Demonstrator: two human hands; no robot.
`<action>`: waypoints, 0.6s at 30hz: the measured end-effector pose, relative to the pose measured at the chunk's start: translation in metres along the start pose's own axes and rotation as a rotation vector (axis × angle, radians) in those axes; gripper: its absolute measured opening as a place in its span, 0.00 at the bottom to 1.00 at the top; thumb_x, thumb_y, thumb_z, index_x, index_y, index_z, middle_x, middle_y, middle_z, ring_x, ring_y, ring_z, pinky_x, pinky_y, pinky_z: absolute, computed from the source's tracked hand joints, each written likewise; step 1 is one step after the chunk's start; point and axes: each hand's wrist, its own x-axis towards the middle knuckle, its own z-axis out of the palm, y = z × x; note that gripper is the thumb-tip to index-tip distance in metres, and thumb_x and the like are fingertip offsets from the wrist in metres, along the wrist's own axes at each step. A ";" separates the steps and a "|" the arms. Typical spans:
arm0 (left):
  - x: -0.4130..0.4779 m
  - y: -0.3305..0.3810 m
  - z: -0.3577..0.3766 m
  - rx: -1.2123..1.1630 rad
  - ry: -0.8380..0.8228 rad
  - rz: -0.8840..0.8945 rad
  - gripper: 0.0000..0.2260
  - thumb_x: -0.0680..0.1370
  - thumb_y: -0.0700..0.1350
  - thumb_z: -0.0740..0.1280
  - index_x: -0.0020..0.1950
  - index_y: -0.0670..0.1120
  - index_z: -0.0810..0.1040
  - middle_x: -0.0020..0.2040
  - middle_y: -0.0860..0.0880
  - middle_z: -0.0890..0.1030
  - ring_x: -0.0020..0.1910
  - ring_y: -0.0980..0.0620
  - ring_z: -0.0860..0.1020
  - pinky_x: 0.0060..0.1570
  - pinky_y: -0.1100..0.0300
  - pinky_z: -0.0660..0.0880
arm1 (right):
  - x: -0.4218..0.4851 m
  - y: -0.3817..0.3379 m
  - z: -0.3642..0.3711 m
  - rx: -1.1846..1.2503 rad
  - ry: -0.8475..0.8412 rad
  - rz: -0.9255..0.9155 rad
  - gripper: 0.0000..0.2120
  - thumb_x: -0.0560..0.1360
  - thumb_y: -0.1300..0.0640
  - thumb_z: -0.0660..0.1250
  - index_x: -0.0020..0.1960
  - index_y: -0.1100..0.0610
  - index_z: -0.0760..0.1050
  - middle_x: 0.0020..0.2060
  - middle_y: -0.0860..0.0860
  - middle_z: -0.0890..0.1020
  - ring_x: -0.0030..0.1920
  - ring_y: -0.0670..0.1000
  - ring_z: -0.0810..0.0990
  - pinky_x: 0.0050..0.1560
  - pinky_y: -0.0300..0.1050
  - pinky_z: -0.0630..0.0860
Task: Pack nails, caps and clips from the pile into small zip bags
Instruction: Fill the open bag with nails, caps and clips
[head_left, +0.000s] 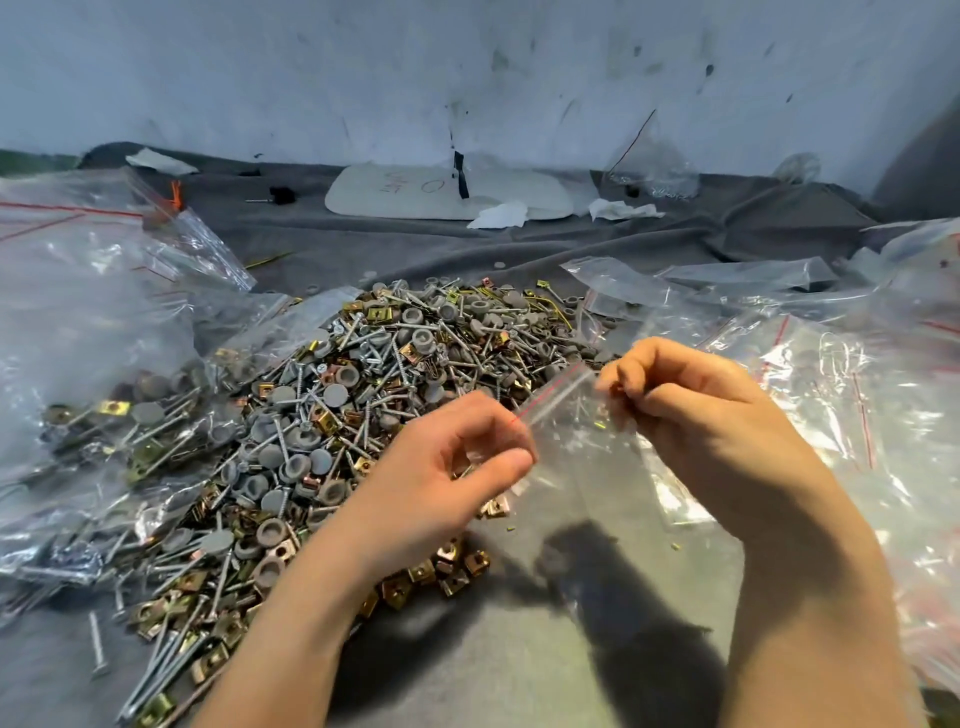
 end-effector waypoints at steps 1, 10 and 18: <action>0.001 -0.001 0.003 0.145 0.010 0.028 0.05 0.76 0.42 0.68 0.42 0.51 0.77 0.41 0.56 0.76 0.40 0.62 0.75 0.44 0.74 0.68 | 0.001 0.001 0.000 -0.017 0.035 -0.016 0.19 0.72 0.81 0.48 0.36 0.62 0.69 0.35 0.53 0.78 0.35 0.48 0.76 0.39 0.35 0.75; 0.002 -0.007 0.019 0.404 0.003 0.148 0.03 0.77 0.45 0.64 0.46 0.54 0.73 0.52 0.55 0.70 0.51 0.62 0.72 0.52 0.76 0.64 | 0.000 -0.007 0.014 -0.365 0.058 -0.399 0.13 0.72 0.72 0.68 0.42 0.55 0.71 0.39 0.49 0.79 0.45 0.52 0.83 0.50 0.45 0.79; 0.002 -0.008 0.017 0.336 0.096 0.238 0.02 0.75 0.45 0.61 0.46 0.50 0.72 0.55 0.50 0.69 0.53 0.60 0.72 0.53 0.73 0.66 | 0.001 -0.003 0.025 -0.747 0.044 -0.413 0.03 0.72 0.58 0.71 0.44 0.52 0.79 0.41 0.43 0.82 0.49 0.44 0.79 0.50 0.39 0.72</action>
